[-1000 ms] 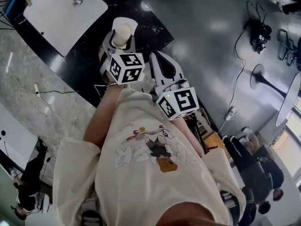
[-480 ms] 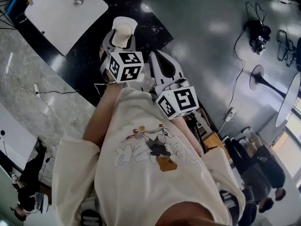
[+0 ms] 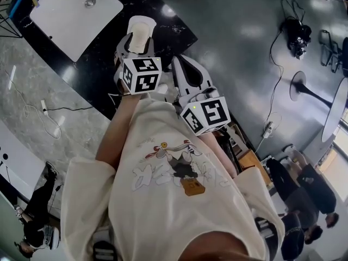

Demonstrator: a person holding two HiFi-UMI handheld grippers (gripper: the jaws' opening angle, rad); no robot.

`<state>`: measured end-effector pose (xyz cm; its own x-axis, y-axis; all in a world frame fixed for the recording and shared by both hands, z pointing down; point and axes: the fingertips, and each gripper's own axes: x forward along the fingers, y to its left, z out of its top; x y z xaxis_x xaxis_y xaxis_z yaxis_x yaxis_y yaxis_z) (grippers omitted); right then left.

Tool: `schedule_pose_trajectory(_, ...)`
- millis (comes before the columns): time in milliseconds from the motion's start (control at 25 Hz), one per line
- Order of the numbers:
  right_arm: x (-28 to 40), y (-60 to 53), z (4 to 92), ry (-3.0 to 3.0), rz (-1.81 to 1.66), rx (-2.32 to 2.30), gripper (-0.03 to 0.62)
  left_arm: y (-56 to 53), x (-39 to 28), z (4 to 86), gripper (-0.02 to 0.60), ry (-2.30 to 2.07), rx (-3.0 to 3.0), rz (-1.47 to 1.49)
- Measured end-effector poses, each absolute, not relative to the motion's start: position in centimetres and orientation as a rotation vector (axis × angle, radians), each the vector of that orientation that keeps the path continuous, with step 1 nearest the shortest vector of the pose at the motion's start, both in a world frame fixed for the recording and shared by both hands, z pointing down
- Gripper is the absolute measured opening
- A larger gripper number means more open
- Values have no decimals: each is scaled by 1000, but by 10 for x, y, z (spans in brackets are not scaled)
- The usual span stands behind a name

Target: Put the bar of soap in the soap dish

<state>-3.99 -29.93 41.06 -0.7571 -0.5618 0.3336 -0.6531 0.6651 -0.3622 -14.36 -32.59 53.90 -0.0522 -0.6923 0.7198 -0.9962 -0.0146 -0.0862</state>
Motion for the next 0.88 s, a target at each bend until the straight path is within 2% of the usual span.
schedule_pose_trajectory(120, -35, -292, 406, -2698, 681, 991, 8, -320, -143, 529, 200, -1820, 1751, 808)
schedule_pose_trajectory(240, -31, -286, 399, -2716, 654, 987, 8, -314, -146, 510, 112, -1879, 1753, 775)
schedule_pose_trajectory(440, -30, -274, 391, -2739, 638, 980, 8, -298, -153, 476, 28, -1960, 1772, 727)
schedule_pose_trajectory(560, -29, -263, 386, -2752, 627, 974, 8, -285, -153, 458, 8, -1988, 1786, 689)
schedule_pose_trajectory(880, -28, -234, 382, -2784, 617, 936, 8, -241, -146, 405, 6, -2024, 1847, 573)
